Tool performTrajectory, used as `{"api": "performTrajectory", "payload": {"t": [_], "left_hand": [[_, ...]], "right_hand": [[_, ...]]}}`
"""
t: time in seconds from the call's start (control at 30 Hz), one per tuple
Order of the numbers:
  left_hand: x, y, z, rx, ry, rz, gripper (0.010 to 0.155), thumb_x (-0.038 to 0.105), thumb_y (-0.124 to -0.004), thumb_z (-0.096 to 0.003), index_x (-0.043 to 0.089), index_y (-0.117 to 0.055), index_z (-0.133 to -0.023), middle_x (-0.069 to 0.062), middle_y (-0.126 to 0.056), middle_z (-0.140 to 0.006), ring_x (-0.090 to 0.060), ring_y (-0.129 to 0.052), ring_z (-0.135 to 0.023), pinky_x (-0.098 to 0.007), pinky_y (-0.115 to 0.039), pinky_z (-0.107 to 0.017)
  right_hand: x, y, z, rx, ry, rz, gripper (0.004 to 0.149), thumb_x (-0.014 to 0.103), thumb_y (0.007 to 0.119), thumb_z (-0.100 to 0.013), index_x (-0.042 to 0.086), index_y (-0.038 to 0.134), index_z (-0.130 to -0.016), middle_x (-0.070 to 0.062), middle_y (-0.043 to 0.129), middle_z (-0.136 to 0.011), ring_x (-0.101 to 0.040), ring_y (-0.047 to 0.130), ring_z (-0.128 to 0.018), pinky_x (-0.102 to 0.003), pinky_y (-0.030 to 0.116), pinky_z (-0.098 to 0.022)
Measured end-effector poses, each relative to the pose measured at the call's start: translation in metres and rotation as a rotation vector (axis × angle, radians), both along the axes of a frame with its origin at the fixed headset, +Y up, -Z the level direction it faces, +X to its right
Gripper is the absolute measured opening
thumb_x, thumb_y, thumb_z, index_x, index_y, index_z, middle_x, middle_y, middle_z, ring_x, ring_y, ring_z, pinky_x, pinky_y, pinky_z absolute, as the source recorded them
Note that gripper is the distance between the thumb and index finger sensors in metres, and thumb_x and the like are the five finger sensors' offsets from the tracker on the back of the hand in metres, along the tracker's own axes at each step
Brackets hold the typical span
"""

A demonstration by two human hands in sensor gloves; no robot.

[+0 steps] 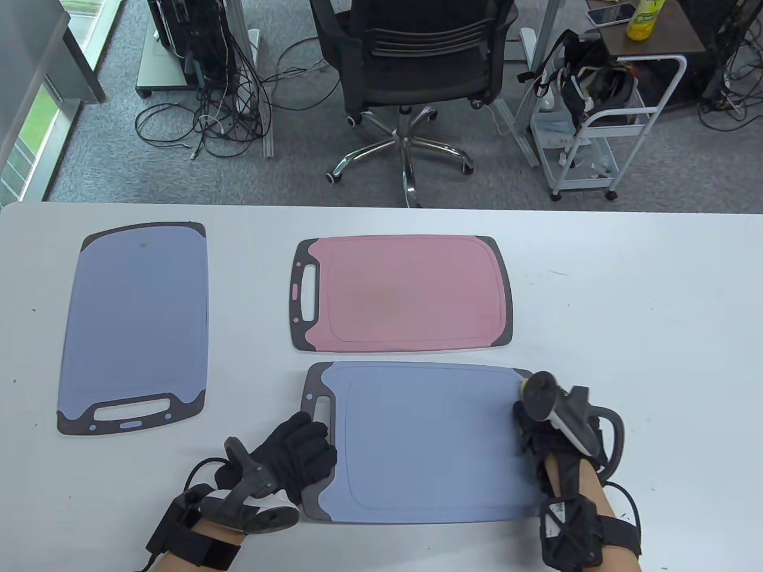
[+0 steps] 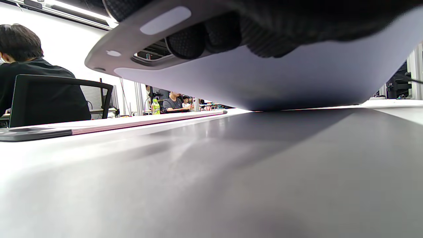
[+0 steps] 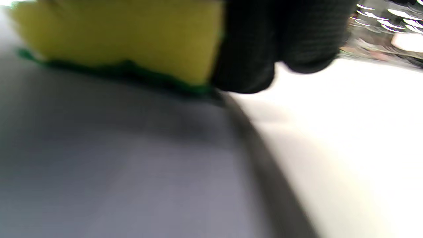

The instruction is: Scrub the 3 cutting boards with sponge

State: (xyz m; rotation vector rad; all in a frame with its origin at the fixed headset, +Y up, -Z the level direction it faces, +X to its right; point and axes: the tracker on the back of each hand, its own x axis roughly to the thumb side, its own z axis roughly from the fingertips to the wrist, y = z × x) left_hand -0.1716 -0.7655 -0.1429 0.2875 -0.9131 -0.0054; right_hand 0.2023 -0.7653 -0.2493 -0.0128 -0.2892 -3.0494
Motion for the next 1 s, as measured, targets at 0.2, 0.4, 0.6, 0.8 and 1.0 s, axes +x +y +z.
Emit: {"api": "performTrajectory", "payload": {"t": [0.2, 0.4, 0.6, 0.8, 1.0], "left_hand": [[0.000, 0.000, 0.001, 0.008, -0.003, -0.005, 0.043, 0.042, -0.082, -0.0575, 0.029, -0.061, -0.094, 0.008, -0.079, -0.091, -0.022, -0.078, -0.098, -0.054, -0.063, -0.077], [0.000, 0.000, 0.002, 0.016, -0.012, -0.004, 0.043, 0.042, -0.082, -0.0576, 0.029, -0.062, -0.093, 0.007, -0.079, -0.090, -0.022, -0.079, -0.098, -0.054, -0.064, -0.077], [0.001, 0.000, 0.002, 0.009, -0.006, -0.009, 0.043, 0.042, -0.082, -0.0576, 0.029, -0.061, -0.093, 0.008, -0.078, -0.091, -0.022, -0.078, -0.098, -0.054, -0.063, -0.077], [0.001, 0.000, -0.001, -0.013, 0.004, 0.002, 0.043, 0.041, -0.081, -0.0578, 0.030, -0.060, -0.093, 0.008, -0.077, -0.091, -0.022, -0.076, -0.099, -0.054, -0.061, -0.078], [0.001, 0.000, 0.000, 0.001, 0.002, 0.001, 0.043, 0.041, -0.081, -0.0576, 0.029, -0.061, -0.093, 0.008, -0.078, -0.091, -0.023, -0.076, -0.099, -0.054, -0.062, -0.078]], "right_hand": [[-0.177, 0.028, 0.042, 0.056, 0.558, -0.154, 0.072, 0.055, 0.070, -0.045, 0.011, 0.061, -0.101, -0.011, 0.082, -0.074, -0.021, 0.091, -0.051, -0.047, 0.078, -0.048], [-0.195, 0.032, 0.057, 0.093, 0.669, -0.037, 0.071, 0.057, 0.065, -0.045, 0.018, 0.056, -0.103, -0.007, 0.080, -0.078, -0.019, 0.091, -0.055, -0.045, 0.078, -0.051], [-0.041, 0.007, 0.034, 0.040, 0.180, -0.034, 0.070, 0.055, 0.069, -0.045, 0.016, 0.060, -0.102, -0.010, 0.082, -0.075, -0.021, 0.091, -0.052, -0.047, 0.077, -0.049], [0.058, -0.005, 0.037, -0.023, -0.138, -0.067, 0.070, 0.054, 0.070, -0.046, 0.012, 0.061, -0.102, -0.012, 0.082, -0.075, -0.023, 0.091, -0.051, -0.047, 0.077, -0.048], [-0.055, 0.011, 0.038, 0.043, 0.249, -0.095, 0.072, 0.054, 0.070, -0.045, 0.009, 0.062, -0.100, -0.012, 0.083, -0.071, -0.021, 0.091, -0.049, -0.047, 0.078, -0.047]]}}
